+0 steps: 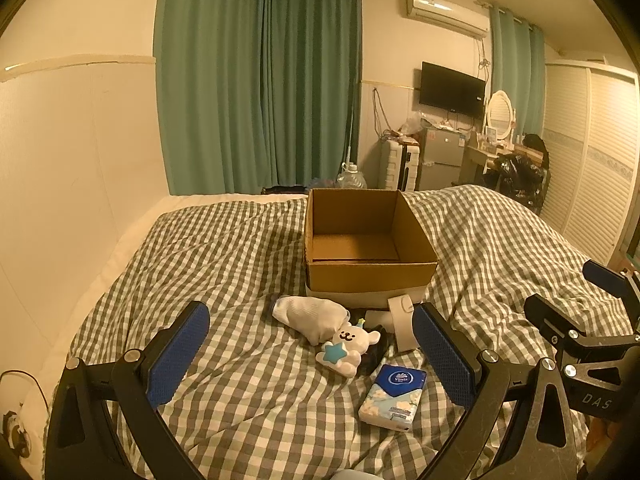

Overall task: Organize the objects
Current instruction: 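Grasp the white bear figurine with the left tool while the right tool grasps the white tube, then carry the bear and tube over the box and open both tools to drop them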

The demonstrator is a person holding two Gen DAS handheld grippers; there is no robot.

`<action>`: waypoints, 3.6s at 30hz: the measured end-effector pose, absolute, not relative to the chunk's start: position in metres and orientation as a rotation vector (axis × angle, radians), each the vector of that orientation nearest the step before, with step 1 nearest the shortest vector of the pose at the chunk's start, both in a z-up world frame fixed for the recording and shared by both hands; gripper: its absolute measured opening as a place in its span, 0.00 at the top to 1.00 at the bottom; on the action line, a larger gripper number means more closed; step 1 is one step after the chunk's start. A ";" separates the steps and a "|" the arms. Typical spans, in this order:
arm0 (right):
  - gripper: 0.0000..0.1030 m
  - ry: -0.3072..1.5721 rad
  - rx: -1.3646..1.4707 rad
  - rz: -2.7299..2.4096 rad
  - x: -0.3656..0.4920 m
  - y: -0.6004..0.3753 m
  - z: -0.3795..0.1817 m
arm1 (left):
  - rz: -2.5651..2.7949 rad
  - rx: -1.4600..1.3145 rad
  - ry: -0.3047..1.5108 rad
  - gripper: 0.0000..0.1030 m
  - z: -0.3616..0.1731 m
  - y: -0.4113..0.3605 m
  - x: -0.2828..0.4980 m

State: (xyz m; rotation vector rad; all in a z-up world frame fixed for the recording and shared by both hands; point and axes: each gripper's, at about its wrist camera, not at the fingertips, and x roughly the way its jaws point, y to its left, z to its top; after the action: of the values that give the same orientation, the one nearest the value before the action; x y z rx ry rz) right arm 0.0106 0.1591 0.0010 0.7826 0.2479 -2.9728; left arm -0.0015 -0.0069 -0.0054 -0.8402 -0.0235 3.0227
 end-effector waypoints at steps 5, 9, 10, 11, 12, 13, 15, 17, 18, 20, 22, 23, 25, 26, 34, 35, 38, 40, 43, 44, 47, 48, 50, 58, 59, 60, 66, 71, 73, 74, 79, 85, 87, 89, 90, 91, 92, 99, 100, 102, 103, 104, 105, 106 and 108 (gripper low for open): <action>0.00 0.270 0.821 -2.954 0.000 0.154 -0.008 | 3.013 -0.865 -0.037 0.00 -0.013 -0.012 -0.014; 0.01 0.292 0.880 -2.924 -0.015 0.149 -0.022 | 3.003 -0.912 -0.035 0.00 -0.024 -0.014 -0.025; 0.01 0.295 0.898 -2.916 -0.018 0.148 -0.026 | 2.998 -0.933 -0.031 0.00 -0.029 -0.013 -0.030; 0.02 0.300 0.924 -2.905 -0.024 0.146 -0.032 | 2.994 -0.948 -0.030 0.00 -0.033 -0.013 -0.033; 0.03 0.304 0.945 -2.897 -0.028 0.145 -0.037 | 2.986 -0.971 -0.030 0.00 -0.038 -0.013 -0.038; 0.05 0.311 0.970 -2.889 -0.033 0.143 -0.043 | 2.976 -0.993 -0.030 0.00 -0.043 -0.012 -0.042; 0.09 0.324 1.029 -2.868 -0.042 0.142 -0.055 | 2.961 -1.028 -0.018 0.00 -0.051 -0.009 -0.050; 0.14 0.332 1.087 -2.831 -0.051 0.139 -0.067 | 2.941 -1.058 0.007 0.00 -0.060 -0.006 -0.057; 0.15 0.337 1.112 -2.810 -0.055 0.139 -0.071 | 2.931 -1.074 0.019 0.00 -0.064 -0.004 -0.060; 0.20 0.345 1.153 -2.775 -0.062 0.137 -0.080 | 2.901 -1.109 0.042 0.00 -0.073 0.000 -0.067; 0.21 0.347 1.180 -2.752 -0.066 0.138 -0.086 | 2.868 -1.142 0.057 0.00 -0.081 0.004 -0.074; 0.24 0.347 1.197 -2.738 -0.068 0.138 -0.090 | 2.857 -1.155 0.060 0.00 -0.083 0.004 -0.077; 0.31 0.340 1.234 -2.713 -0.073 0.138 -0.098 | 2.835 -1.179 0.068 0.00 -0.090 0.007 -0.082; 0.34 0.334 1.259 -2.695 -0.075 0.139 -0.102 | 2.824 -1.190 0.077 0.00 -0.093 0.009 -0.084; 0.55 0.355 1.384 -2.566 -0.093 0.134 -0.127 | 2.750 -1.288 0.100 0.00 -0.119 0.014 -0.104; 0.64 0.344 1.392 -2.566 -0.096 0.136 -0.130 | 2.733 -1.303 0.096 0.00 -0.122 0.014 -0.107; 0.66 0.286 1.427 -2.558 -0.104 0.145 -0.135 | 2.680 -1.360 0.082 0.00 -0.134 0.017 -0.117; 0.69 0.261 1.420 -2.567 -0.105 0.149 -0.135 | 2.660 -1.376 0.071 0.00 -0.140 0.019 -0.122; 0.70 0.247 1.429 -2.571 -0.106 0.152 -0.137 | 2.630 -1.408 0.051 0.03 -0.147 0.019 -0.130; 0.70 0.243 1.432 -2.568 -0.106 0.152 -0.137 | 2.619 -1.424 0.038 0.05 -0.149 0.018 -0.132; 0.71 0.241 1.436 -2.565 -0.106 0.153 -0.138 | 2.580 -1.454 -0.012 0.22 -0.155 0.014 -0.136; 0.71 0.244 1.441 -2.563 -0.106 0.153 -0.139 | 2.571 -1.447 -0.022 0.28 -0.155 0.014 -0.135; 0.70 0.244 1.461 -2.549 -0.110 0.153 -0.142 | 2.549 -1.430 -0.022 0.43 -0.155 0.015 -0.134; 0.73 0.252 1.516 -2.527 -0.111 0.148 -0.150 | 2.584 -1.411 0.016 0.50 -0.145 0.017 -0.116; 0.74 0.250 1.503 -2.540 -0.109 0.148 -0.148 | 2.590 -1.406 0.018 0.50 -0.143 0.016 -0.114; 0.75 0.250 1.487 -2.550 -0.106 0.148 -0.145 | 2.595 -1.397 0.018 0.50 -0.140 0.015 -0.110; 0.77 0.301 1.394 -2.562 -0.086 0.137 -0.121 | 2.617 -1.338 0.036 0.50 -0.124 0.008 -0.088; 0.77 0.314 1.328 -2.585 -0.070 0.137 -0.101 | 2.668 -1.269 0.035 0.50 -0.104 0.001 -0.072; 0.77 0.303 1.292 -2.601 -0.063 0.144 -0.092 | 2.699 -1.242 0.056 0.50 -0.096 0.000 -0.067; 0.77 0.295 1.269 -2.615 -0.061 0.144 -0.084 | 2.720 -1.224 0.070 0.50 -0.091 0.001 -0.064; 0.77 0.267 1.144 -2.649 -0.063 0.145 -0.042 | 2.757 -1.126 0.063 0.50 -0.058 0.000 -0.063; 0.77 0.279 1.023 -2.662 -0.080 0.135 0.012 | 2.796 -1.045 0.011 0.50 -0.013 -0.012 -0.093; 0.77 0.281 0.979 -2.664 -0.094 0.131 0.031 | 2.797 -1.023 0.007 0.50 0.001 -0.014 -0.109; 0.77 0.282 0.953 -2.668 -0.108 0.129 0.044 | 2.807 -1.007 0.009 0.50 0.016 -0.017 -0.129; 0.77 0.281 0.941 -2.668 -0.119 0.128 0.050 | 2.817 -0.998 0.022 0.50 0.023 -0.018 -0.139; 0.77 0.269 0.933 -2.664 -0.132 0.127 0.055 | 2.830 -0.984 0.028 0.50 0.030 -0.018 -0.151; 0.77 0.251 0.931 -2.658 -0.145 0.126 0.059 | 2.840 -0.974 0.025 0.50 0.037 -0.019 -0.164; 0.77 0.249 0.945 -2.663 -0.243 0.113 0.061 | 2.838 -0.998 0.078 0.50 0.040 -0.013 -0.252; 0.77 0.246 0.952 -2.664 -0.254 0.112 0.058 | 2.837 -1.016 0.088 0.50 0.033 -0.012 -0.267; 0.77 0.261 0.982 -2.681 -0.282 0.109 0.044 | 2.830 -1.049 0.106 0.50 0.019 -0.009 -0.284; 0.77 0.279 1.000 -2.688 -0.294 0.108 0.036 | 2.829 -1.072 0.115 0.50 0.010 -0.008 -0.294; 0.77 0.302 1.023 -2.702 -0.309 0.107 0.024 | 2.823 -1.094 0.122 0.50 0.000 -0.007 -0.303; 0.77 0.310 1.036 -2.703 -0.317 0.108 0.016 | 2.815 -1.109 0.127 0.50 -0.009 -0.005 -0.310; 0.77 0.304 1.057 -2.695 -0.328 0.108 0.005 | 2.805 -1.124 0.138 0.50 -0.019 -0.002 -0.316; 0.77 0.278 1.087 -2.671 -0.341 0.112 -0.012 | 2.794 -1.145 0.168 0.50 -0.034 0.003 -0.325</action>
State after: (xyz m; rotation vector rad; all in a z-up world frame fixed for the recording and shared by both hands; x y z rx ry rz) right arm -0.3408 0.1116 -0.0124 1.0868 0.2778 -2.6708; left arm -0.3250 0.0030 -0.0342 -1.1454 0.1683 2.7938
